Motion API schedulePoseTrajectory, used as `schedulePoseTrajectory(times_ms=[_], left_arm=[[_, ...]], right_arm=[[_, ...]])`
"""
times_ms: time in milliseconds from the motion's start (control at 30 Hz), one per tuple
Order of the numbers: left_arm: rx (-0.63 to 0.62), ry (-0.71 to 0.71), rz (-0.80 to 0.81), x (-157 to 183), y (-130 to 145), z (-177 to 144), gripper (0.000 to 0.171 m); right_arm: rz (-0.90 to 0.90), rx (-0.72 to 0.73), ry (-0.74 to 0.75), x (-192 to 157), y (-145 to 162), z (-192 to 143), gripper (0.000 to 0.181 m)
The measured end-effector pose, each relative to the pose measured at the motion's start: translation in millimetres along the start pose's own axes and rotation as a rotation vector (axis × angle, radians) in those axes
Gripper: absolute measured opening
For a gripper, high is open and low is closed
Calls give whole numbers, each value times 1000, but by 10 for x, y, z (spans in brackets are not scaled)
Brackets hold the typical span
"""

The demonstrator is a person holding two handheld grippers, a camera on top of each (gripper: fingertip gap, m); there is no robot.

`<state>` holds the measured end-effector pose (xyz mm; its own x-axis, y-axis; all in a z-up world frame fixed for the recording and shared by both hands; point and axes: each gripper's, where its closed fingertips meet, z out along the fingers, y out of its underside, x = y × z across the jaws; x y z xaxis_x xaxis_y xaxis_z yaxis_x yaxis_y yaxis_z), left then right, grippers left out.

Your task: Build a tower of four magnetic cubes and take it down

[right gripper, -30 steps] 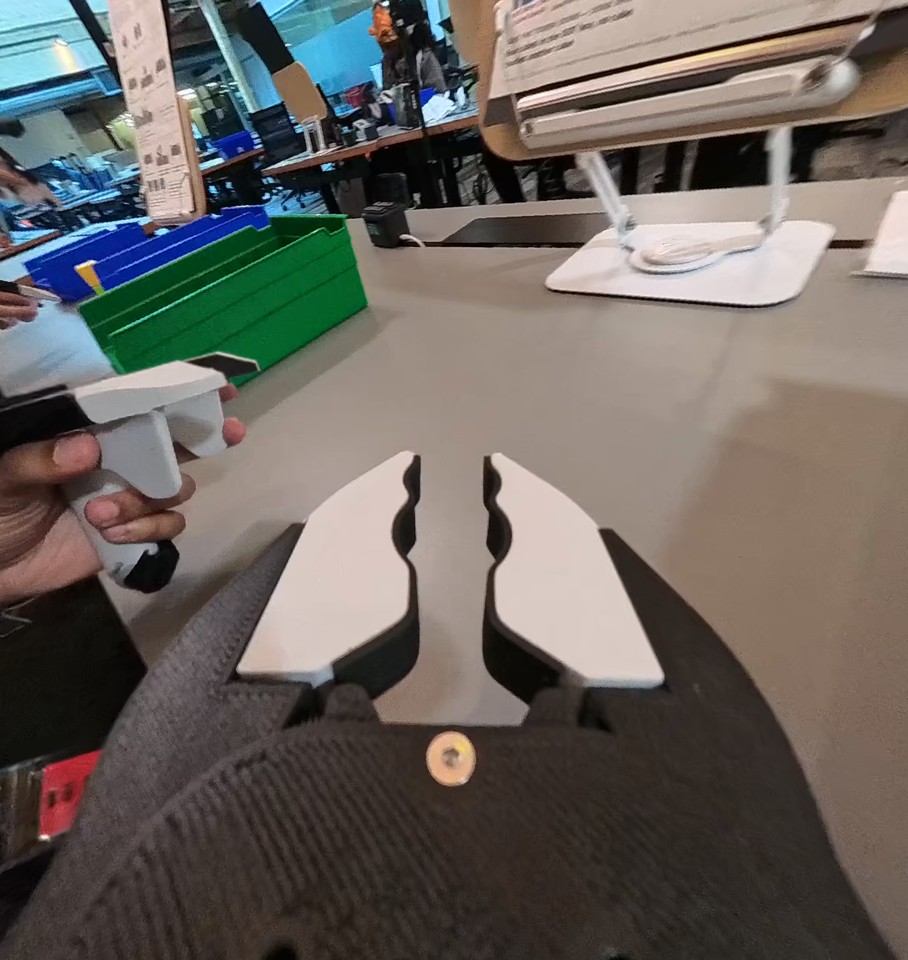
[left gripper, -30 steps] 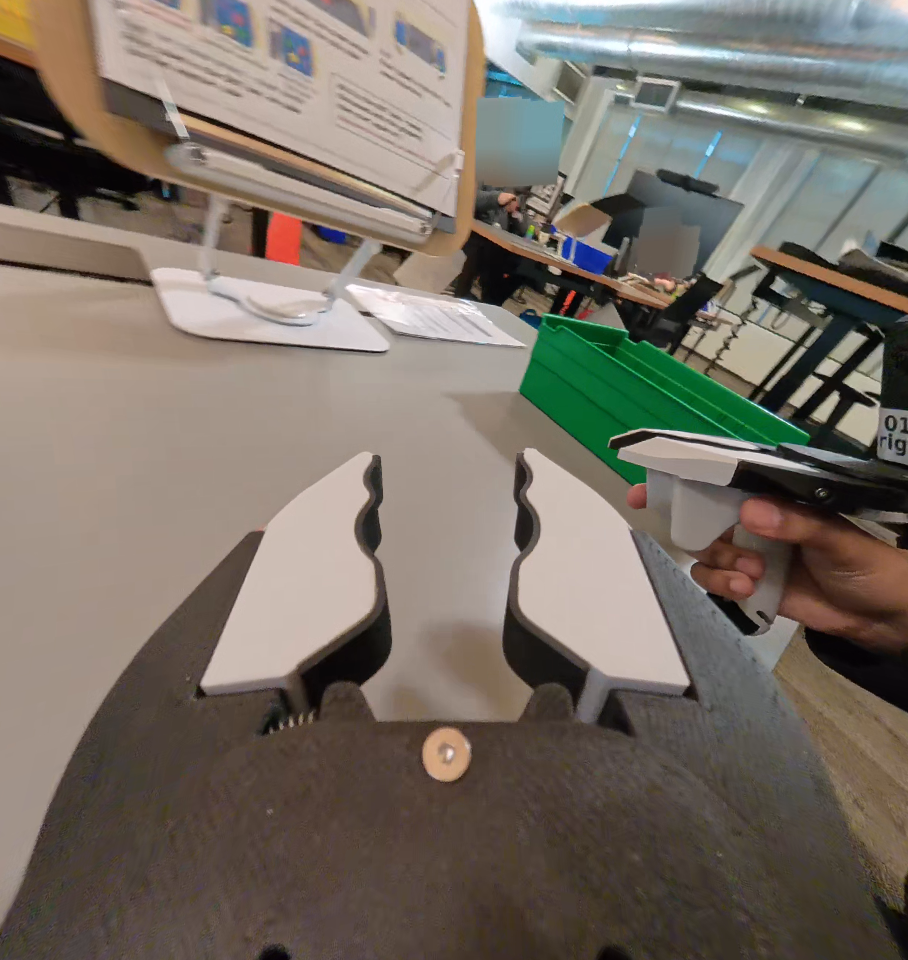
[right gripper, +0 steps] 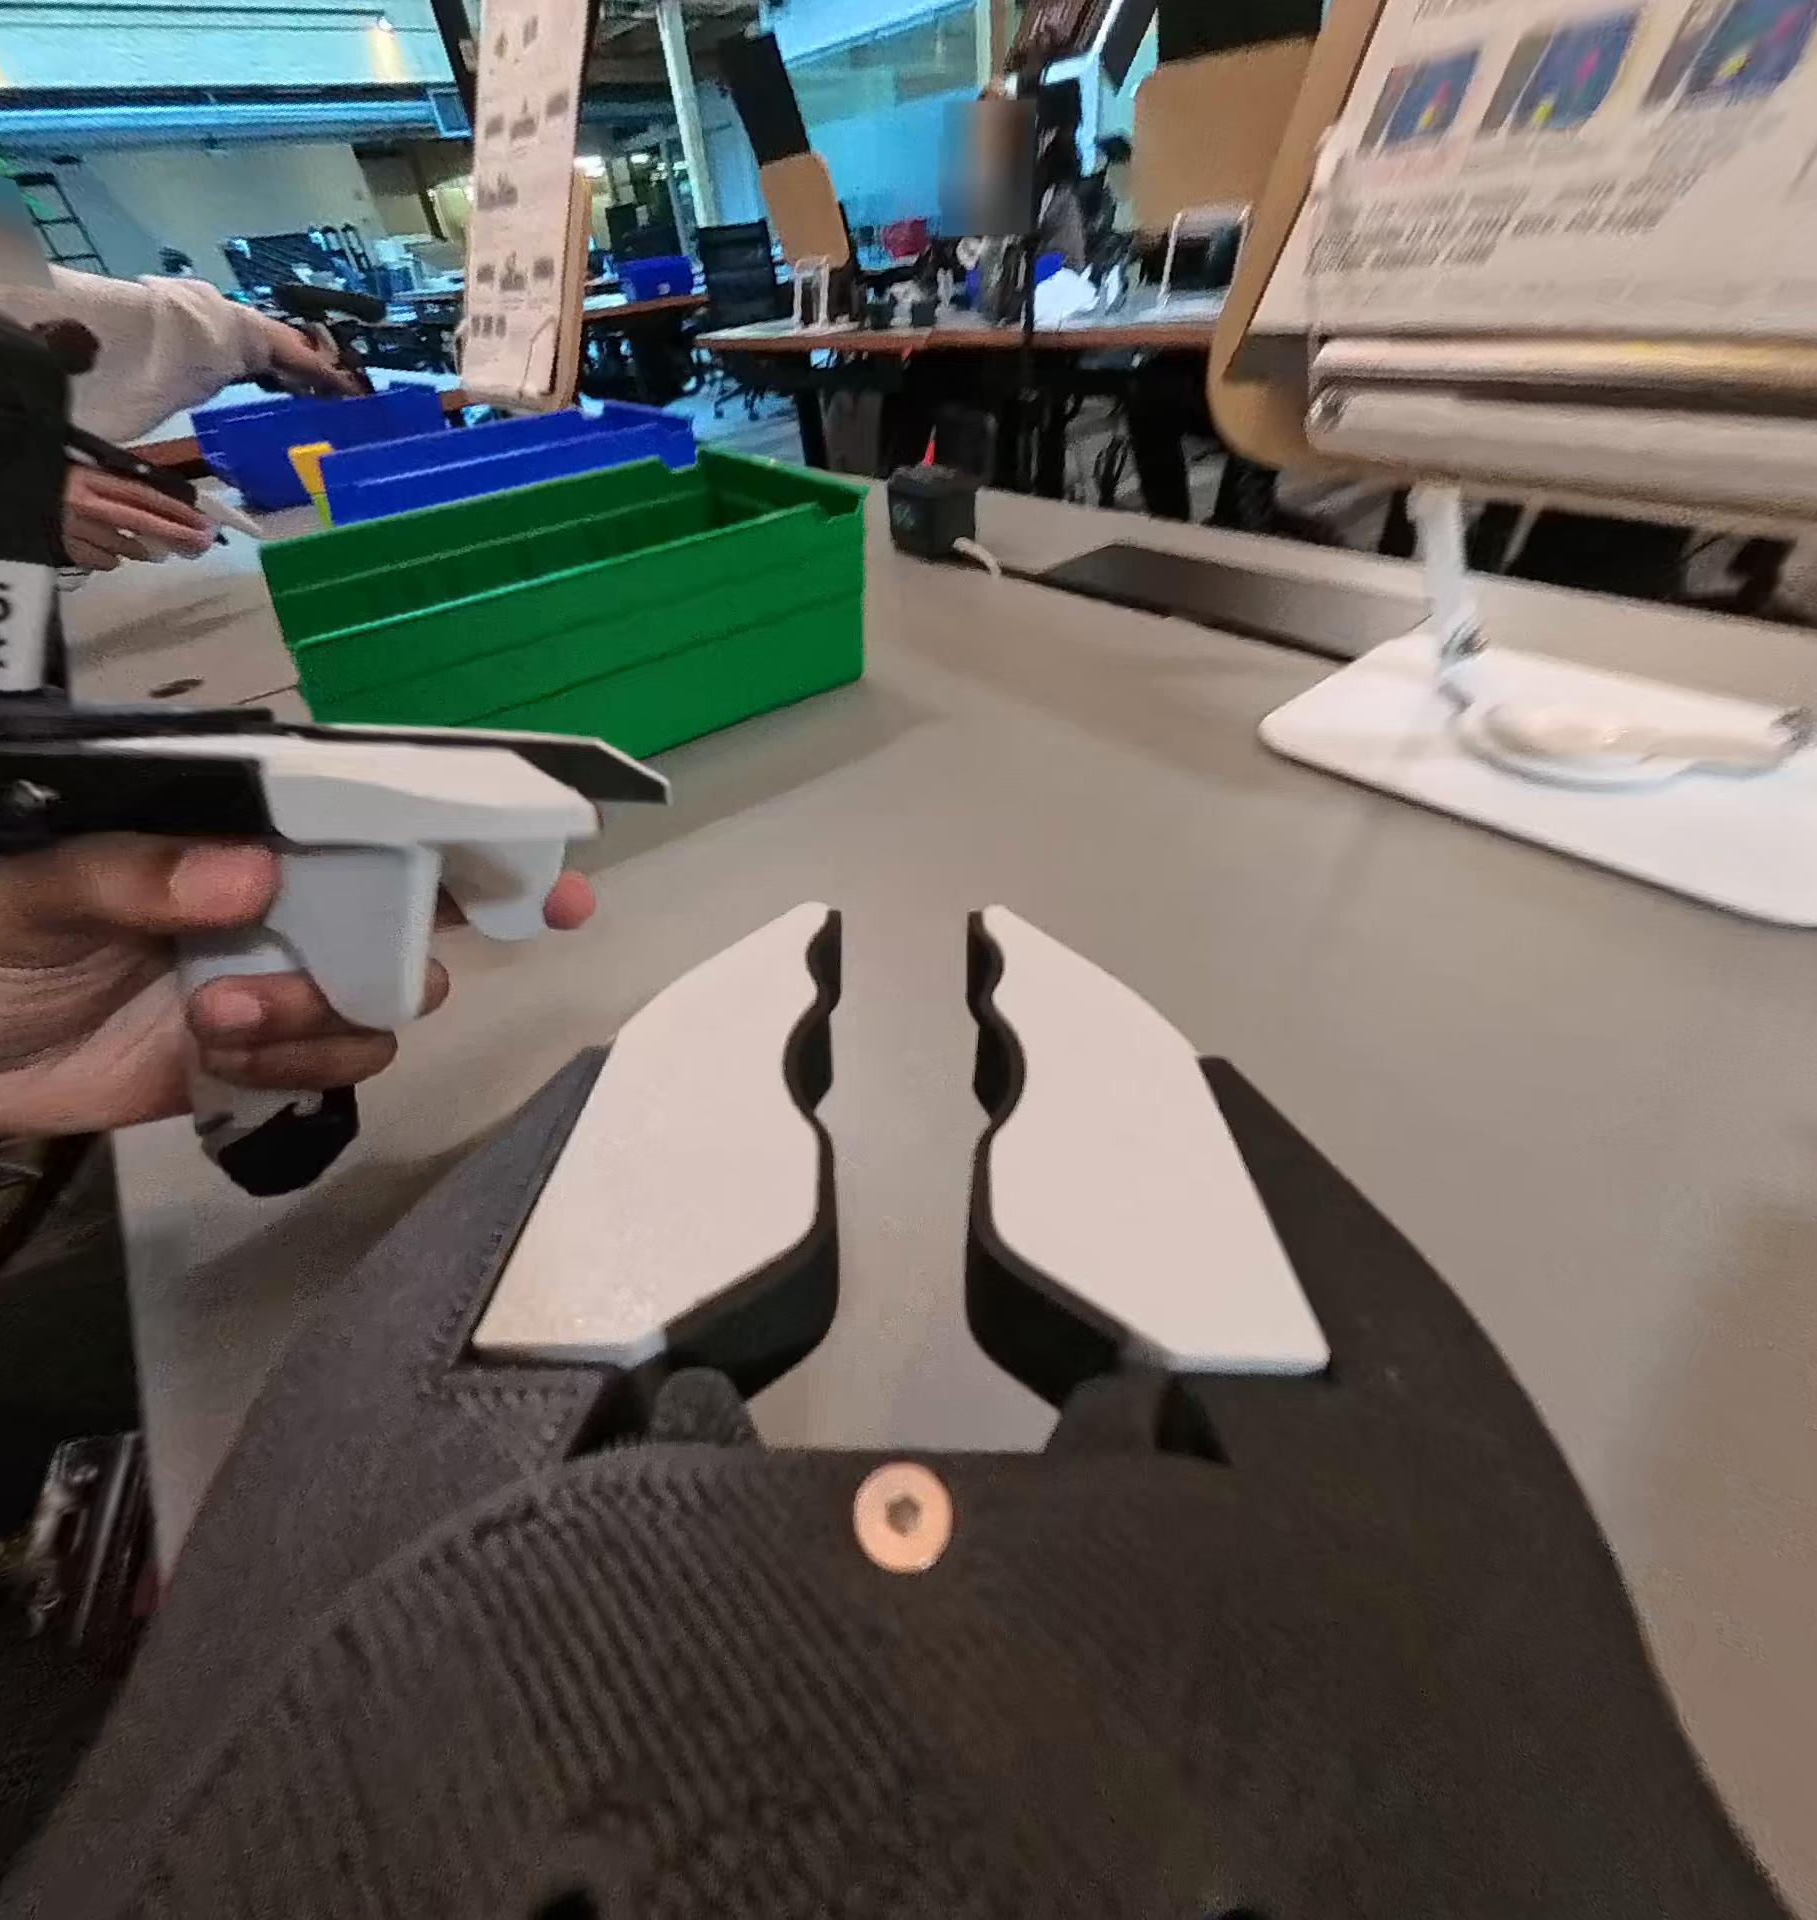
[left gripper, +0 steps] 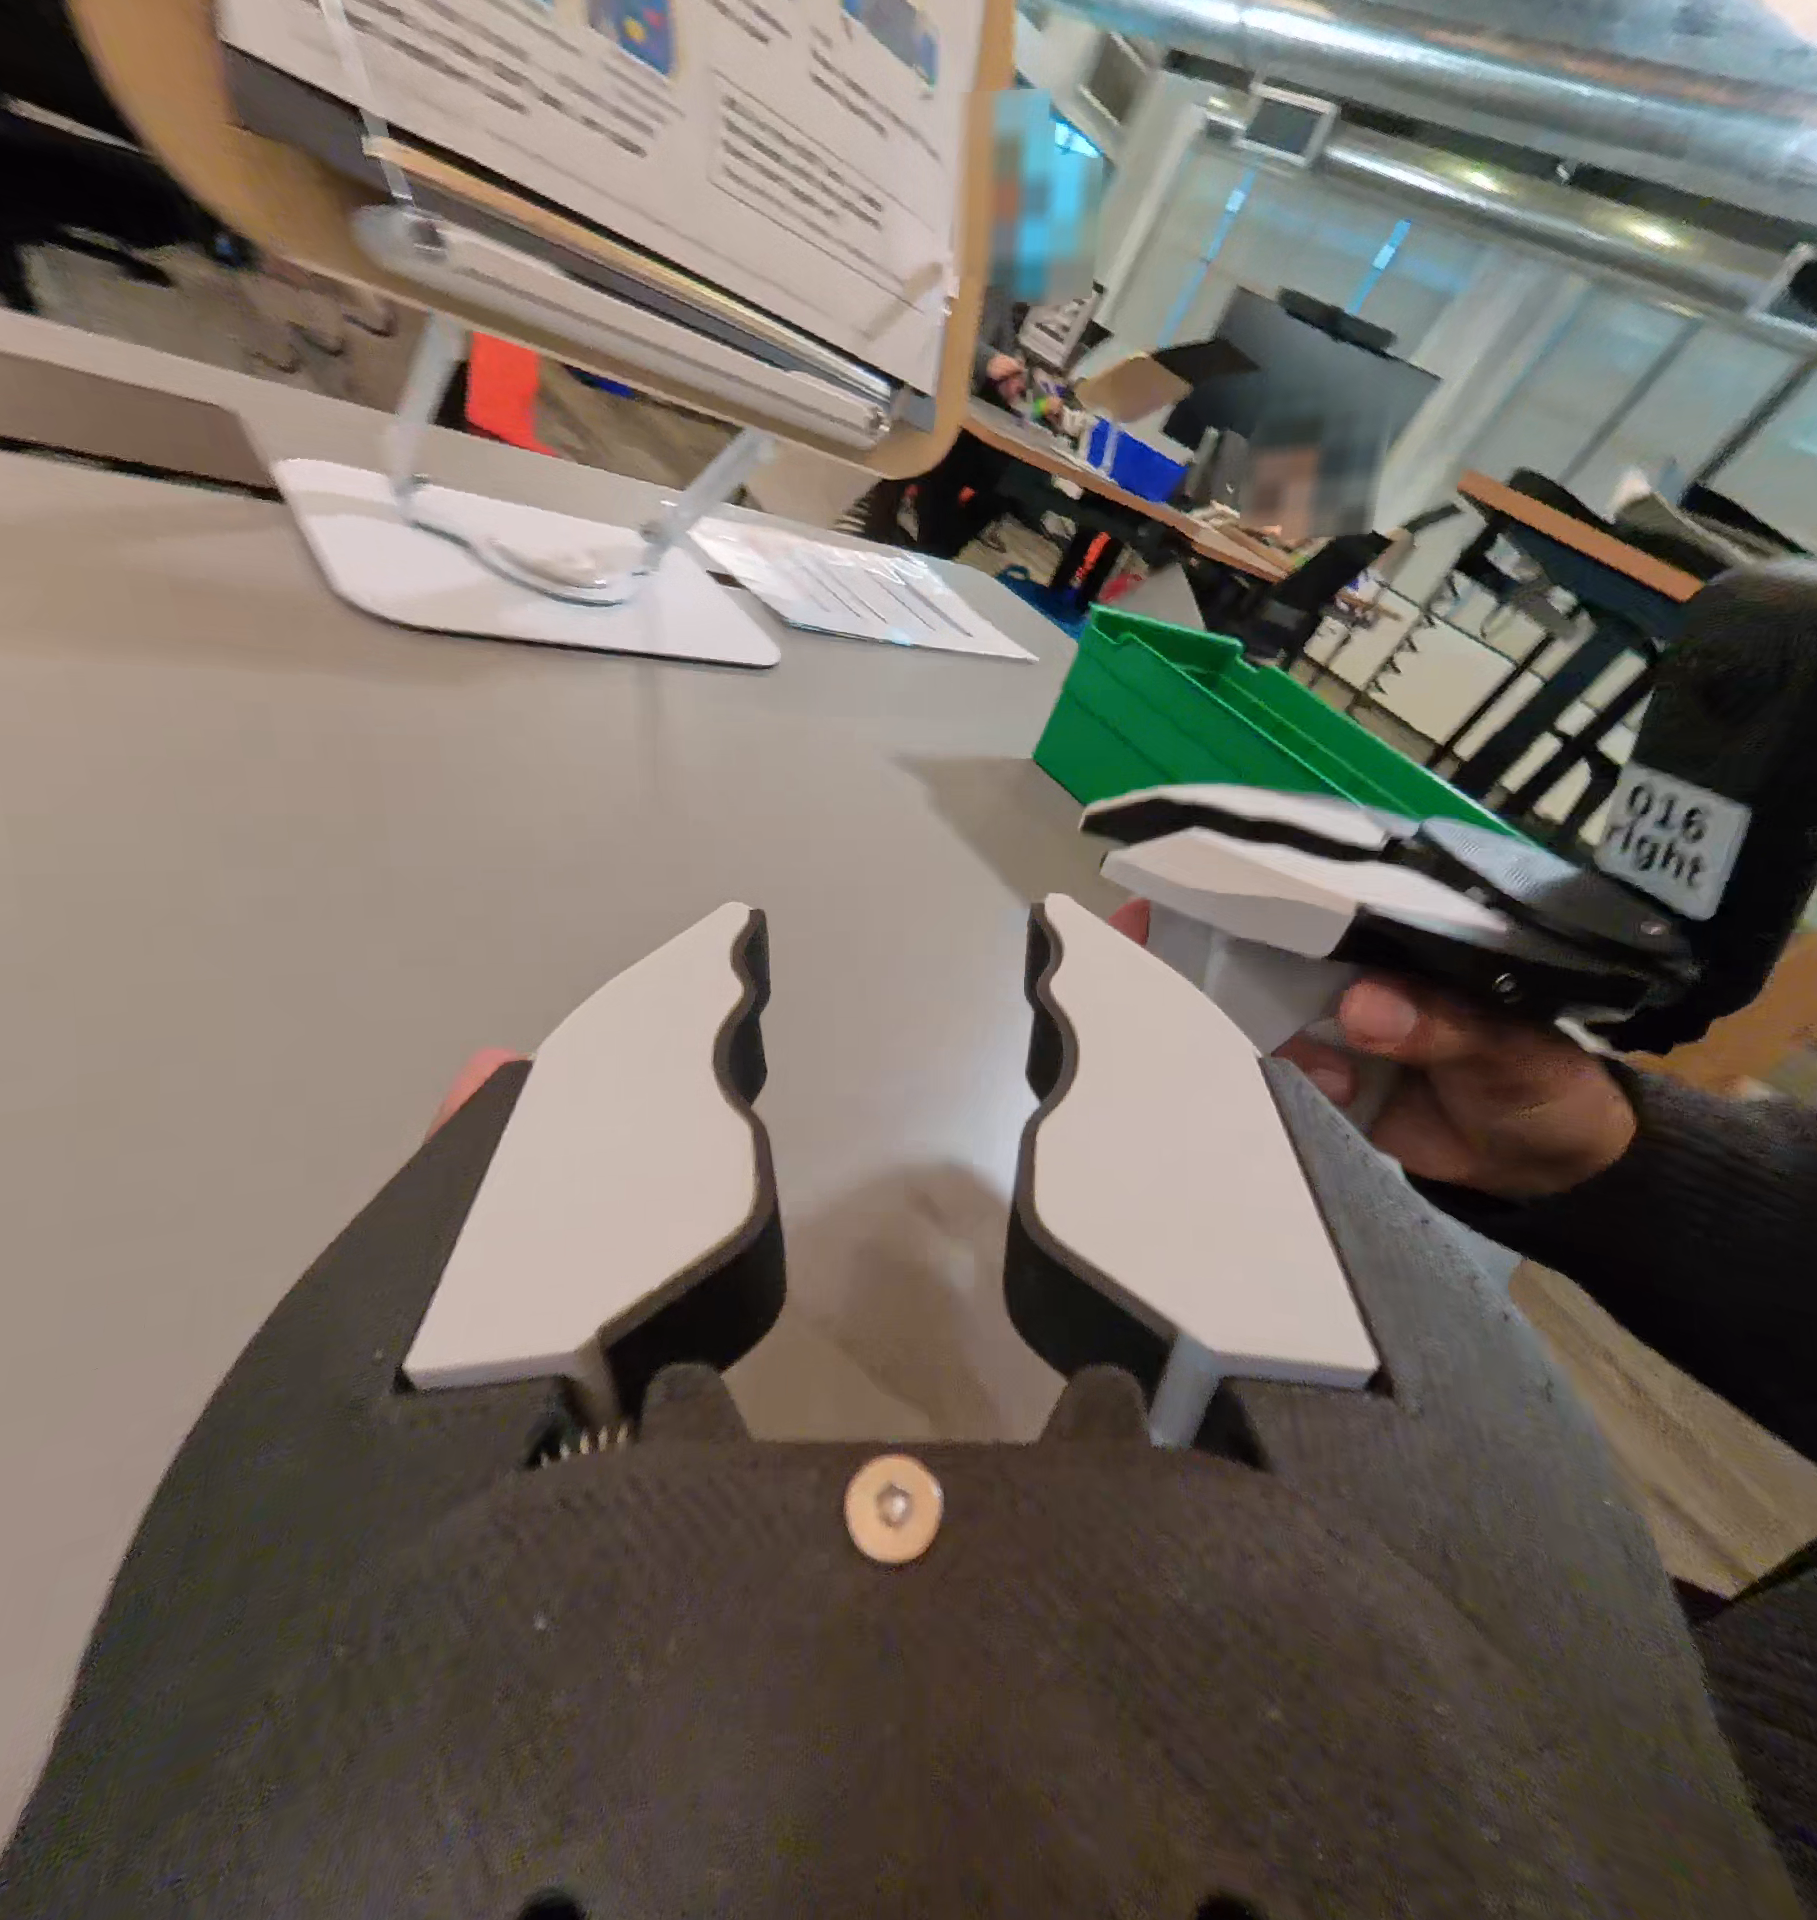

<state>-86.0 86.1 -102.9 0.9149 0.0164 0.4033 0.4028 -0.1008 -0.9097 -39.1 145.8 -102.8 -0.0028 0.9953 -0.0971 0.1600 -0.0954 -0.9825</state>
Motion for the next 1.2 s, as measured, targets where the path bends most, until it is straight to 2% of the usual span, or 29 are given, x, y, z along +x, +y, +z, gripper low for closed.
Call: schedulePoseTrajectory(times_ms=[133, 233, 567, 700, 1000, 1200], left_arm=[[-1, 31, 111, 113, -7, 273, 48], [18, 51, 195, 220, -50, 394, 47], [7, 183, 238, 647, 78, 565, 46], [3, 202, 278, 729, 120, 551, 46], [39, 204, 201, 741, 66, 447, 46], [14, 216, 263, 849, 168, 455, 46]], right_arm=[[20, 63, 47, 190, -140, -122, 22], [42, 51, 65, 278, -91, -225, 22], [-51, 63, 184, 210, -80, -683, 21], [-47, 70, 204, 211, -116, -668, 21], [-29, 50, 206, 155, -18, -755, 21], [-27, 62, 213, 181, -39, -785, 21]])
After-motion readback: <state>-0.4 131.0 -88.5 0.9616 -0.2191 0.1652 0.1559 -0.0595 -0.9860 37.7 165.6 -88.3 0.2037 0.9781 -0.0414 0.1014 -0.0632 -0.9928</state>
